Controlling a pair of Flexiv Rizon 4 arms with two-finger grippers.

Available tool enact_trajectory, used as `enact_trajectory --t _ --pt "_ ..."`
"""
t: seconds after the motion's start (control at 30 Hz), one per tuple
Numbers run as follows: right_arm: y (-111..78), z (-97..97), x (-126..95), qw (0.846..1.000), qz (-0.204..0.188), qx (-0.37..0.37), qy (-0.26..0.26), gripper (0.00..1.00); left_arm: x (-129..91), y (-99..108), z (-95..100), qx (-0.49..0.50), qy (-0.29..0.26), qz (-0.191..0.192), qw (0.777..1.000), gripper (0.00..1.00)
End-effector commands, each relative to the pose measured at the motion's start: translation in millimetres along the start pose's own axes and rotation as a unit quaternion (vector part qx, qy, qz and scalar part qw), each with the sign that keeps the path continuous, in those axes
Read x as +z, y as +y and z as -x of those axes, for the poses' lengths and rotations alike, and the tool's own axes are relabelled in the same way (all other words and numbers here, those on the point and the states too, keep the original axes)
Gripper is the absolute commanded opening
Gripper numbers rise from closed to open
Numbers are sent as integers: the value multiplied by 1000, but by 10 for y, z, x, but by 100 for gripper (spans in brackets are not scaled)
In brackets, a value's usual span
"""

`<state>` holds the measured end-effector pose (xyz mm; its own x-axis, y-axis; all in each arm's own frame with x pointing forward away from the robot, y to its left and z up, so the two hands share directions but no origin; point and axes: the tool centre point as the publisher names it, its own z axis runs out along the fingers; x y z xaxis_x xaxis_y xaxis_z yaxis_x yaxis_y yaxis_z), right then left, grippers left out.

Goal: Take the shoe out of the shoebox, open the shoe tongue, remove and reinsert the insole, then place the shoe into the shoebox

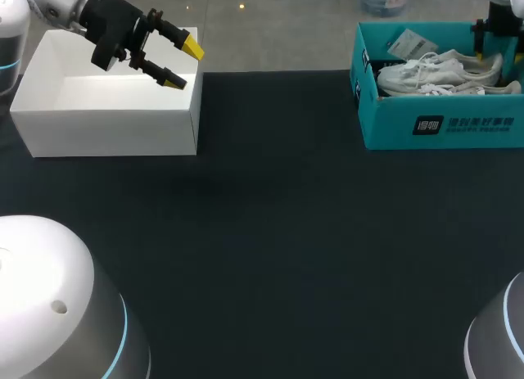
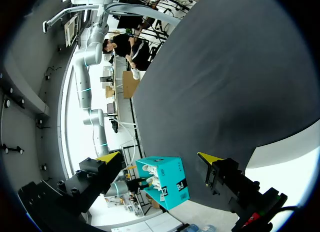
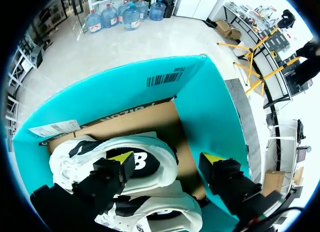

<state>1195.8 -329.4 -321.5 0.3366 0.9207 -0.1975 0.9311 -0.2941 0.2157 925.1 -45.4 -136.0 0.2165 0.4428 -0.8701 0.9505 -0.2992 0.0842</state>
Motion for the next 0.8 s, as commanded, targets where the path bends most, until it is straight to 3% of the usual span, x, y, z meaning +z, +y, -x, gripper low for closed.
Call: enact_trajectory --t 0.03,0.43,0.8 --pt "-162 26 -358 1000 13 0 3 89 -3 -1 3 0 1 0 1000 100" --pt "-468 -119 -1090 998 31 5 46 100 -3 -1 3 0 1 0 1000 100" --pt "-1133 -309 -1685 997 31 3 73 100 -3 -1 3 0 1 0 1000 100"
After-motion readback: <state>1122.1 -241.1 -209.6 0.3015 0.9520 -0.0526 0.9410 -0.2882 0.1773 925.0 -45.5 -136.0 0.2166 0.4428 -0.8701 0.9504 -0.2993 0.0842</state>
